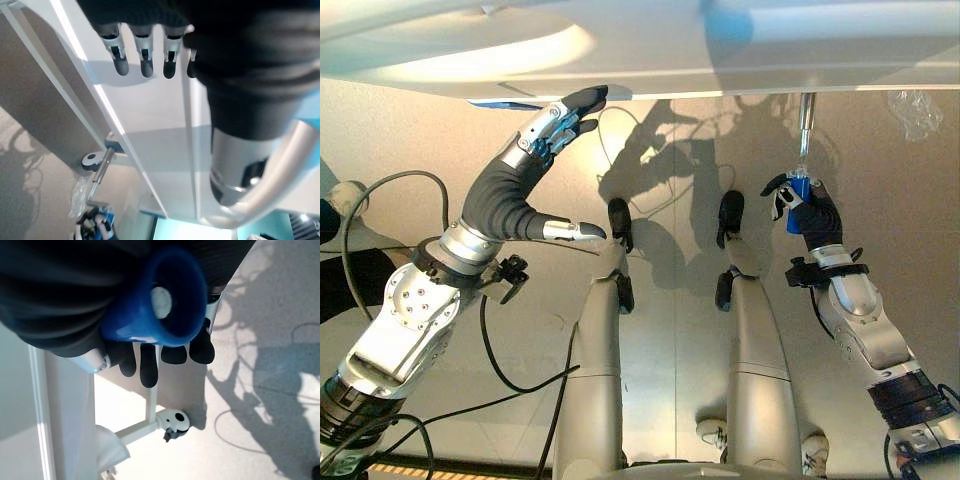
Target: Raise the hospital bed
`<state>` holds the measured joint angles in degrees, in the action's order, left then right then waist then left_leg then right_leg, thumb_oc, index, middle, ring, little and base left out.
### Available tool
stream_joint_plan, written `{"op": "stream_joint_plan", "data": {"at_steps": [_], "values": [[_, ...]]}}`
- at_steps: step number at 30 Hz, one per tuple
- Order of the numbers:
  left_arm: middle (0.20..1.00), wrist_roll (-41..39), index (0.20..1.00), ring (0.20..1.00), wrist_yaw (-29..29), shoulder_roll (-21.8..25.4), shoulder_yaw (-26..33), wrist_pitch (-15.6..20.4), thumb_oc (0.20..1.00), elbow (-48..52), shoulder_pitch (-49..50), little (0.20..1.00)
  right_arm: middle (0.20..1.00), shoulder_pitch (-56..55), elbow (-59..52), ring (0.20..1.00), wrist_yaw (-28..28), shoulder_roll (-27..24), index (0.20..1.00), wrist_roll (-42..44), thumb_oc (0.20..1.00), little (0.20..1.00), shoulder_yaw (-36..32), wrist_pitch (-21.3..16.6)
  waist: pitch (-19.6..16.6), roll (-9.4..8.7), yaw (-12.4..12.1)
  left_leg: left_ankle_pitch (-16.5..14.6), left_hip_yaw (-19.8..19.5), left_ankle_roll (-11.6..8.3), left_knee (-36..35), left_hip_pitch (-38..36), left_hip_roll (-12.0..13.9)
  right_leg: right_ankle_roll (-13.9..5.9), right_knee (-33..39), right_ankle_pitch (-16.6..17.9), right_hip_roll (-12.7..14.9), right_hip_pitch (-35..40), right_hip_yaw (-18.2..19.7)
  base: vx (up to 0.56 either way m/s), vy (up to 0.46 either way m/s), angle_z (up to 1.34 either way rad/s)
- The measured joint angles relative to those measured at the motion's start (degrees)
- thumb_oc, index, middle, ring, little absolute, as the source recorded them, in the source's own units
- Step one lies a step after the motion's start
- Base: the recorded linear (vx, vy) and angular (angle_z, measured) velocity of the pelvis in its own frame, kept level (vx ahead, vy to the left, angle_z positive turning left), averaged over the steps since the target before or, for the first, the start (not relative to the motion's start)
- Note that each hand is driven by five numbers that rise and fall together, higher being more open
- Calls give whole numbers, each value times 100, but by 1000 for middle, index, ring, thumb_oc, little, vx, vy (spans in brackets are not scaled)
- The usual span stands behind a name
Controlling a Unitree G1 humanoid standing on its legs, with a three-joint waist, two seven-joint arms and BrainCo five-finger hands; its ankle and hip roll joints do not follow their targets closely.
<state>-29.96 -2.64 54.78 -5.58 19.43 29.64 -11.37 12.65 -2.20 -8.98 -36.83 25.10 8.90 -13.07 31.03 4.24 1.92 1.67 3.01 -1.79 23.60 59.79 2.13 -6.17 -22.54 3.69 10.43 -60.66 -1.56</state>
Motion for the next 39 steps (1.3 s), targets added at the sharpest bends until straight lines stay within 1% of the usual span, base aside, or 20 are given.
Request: {"op": "stream_joint_plan", "data": {"at_steps": [3, 12, 22, 24, 26, 29, 31, 36, 39], "values": [[1000, -1, 1000, 1000, -2, 43, -55, -1, 1000, -49, -18, 1000, 200, 7, 49, 200, 1, -20, 200, 45, 200, 200, 46, 100, 0, 0, -12, -1, 11, -7, -27, -155, 8, 20, 4, -10, -8, 124, -1, -10, 0, 0], [1000, -4, 1000, 1000, -27, 52, -184, 0, 1000, -161, -29, 1000, 200, -30, 295, 200, 97, -25, 200, 219, 200, 200, 52, 102, 1, 7, -144, -1, 38, -59, -165, -495, 21, 79, -33, -58, -6, 344, -36, -5, -3, -1], [1000, -9, 1000, 1000, -144, 21, -226, 0, 1000, -174, -25, 1000, 200, -81, 524, 200, 171, 217, 200, 263, 200, 200, -10, 102, 3, 16, -189, 108, 121, -136, -567, -996, 38, 159, -29, -123, -14, 600, -56, 2, -18, -1], [1000, -17, 1000, 1000, -201, -62, -238, -10, 1000, -224, -22, 1000, 200, -79, 740, 200, 196, 426, 200, 196, 200, 200, -147, 98, 6, 22, -157, 180, 142, -156, -749, -1212, 39, 167, -23, -161, -10, 739, -72, 12, -70, 4], [1000, -18, 1000, 1000, -235, -78, -242, -8, 1000, -213, -26, 1000, 200, -85, 859, 200, 179, 433, 200, 164, 200, 200, -146, 98, 6, 22, -194, 211, 143, -171, -858, -1351, 37, 178, -15, -179, -11, 823, -75, 10, -41, 2], [1000, -23, 1000, 1000, -271, -112, -242, -10, 1000, -202, -26, 1000, 200, -35, 942, 200, 88, 483, 200, 79, 200, 200, -163, 98, 4, 26, -222, 372, 135, -209, -1189, -1572, 25, 197, 6, -194, -15, 907, -94, 26, -53, 3], [1000, -23, 1000, 1000, -298, -277, -245, -12, 1000, -196, -26, 1000, 200, -110, 965, 200, 79, 487, 200, 82, 200, 200, -173, 98, 4, 25, -236, 437, 136, -227, -1306, -1655, 35, 212, 4, -202, -23, 943, -121, 4, -52, 3], [1000, -31, 1000, 1000, -372, -422, -450, -41, 1000, -204, -42, 1000, 200, -105, 1299, 200, 27, 587, 200, 155, 200, 200, -173, 114, 8, 28, -270, 468, 103, -233, -1452, -1983, 47, 232, 85, -219, -21, 1279, -219, 11, -15, 4], [1000, -31, 1000, 1000, -404, -438, -453, -54, 1000, -206, -34, 1000, 200, -117, 1362, 200, -24, 657, 200, 217, 200, 200, -175, 114, 12, 21, -268, 469, 77, -232, -1476, -2053, 45, 228, 125, -221, -20, 1381, -246, 21, -11, 4]]}}
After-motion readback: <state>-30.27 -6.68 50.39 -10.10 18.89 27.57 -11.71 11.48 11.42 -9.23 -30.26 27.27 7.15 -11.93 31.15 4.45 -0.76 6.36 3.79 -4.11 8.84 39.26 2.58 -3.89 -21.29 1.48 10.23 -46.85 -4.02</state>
